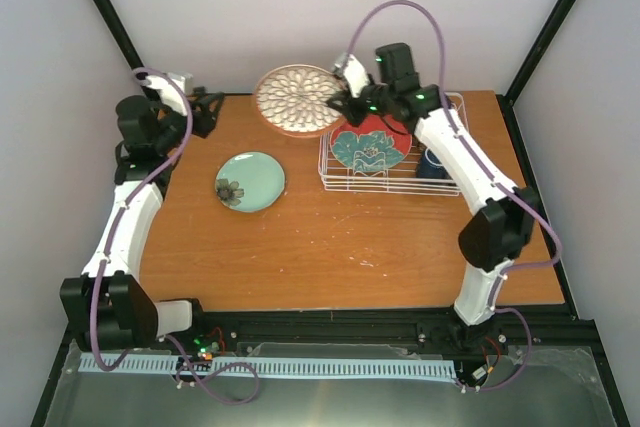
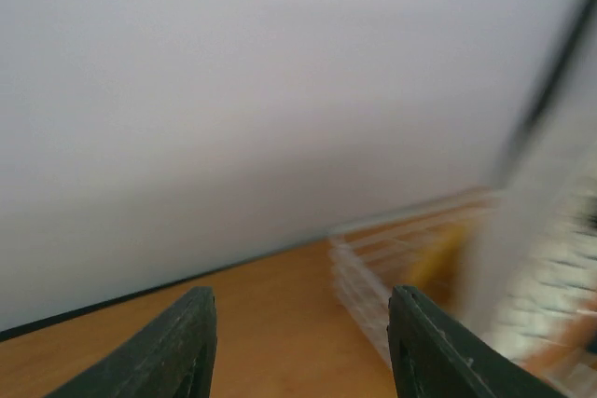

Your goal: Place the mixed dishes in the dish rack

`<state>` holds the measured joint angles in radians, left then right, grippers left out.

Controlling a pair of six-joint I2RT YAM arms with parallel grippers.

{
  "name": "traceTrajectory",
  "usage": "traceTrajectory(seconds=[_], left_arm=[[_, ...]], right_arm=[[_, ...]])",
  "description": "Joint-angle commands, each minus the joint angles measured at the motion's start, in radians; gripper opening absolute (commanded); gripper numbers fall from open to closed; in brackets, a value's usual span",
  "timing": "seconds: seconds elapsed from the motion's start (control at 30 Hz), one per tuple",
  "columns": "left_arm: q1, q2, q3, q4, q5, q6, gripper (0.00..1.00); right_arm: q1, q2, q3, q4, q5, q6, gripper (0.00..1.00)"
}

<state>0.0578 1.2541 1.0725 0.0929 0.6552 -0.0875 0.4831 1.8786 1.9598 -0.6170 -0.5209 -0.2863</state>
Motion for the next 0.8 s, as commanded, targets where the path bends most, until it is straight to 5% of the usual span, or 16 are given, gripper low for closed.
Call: traceTrajectory(seconds=[0.0,0.33,0.77], left_arm=[[0.082,-0.013,0.054,0.037,-0.294,-0.01,0.51],[0.082,-0.036,-0.016,0.103,-0.335,-0.021,0.51],[0.082,-0.057,-0.103,0.036,-0.263,0.046,0.51]], right_arm=[[-0.144,-0.194,-0.122,0.041,0.097,-0.057,0.03],[-0.211,-0.436,-0.461,0.194,0.139,-0.145,0.03],[-0.212,-0.558,-0.777,0.423,0.262,-0.281,0.03]])
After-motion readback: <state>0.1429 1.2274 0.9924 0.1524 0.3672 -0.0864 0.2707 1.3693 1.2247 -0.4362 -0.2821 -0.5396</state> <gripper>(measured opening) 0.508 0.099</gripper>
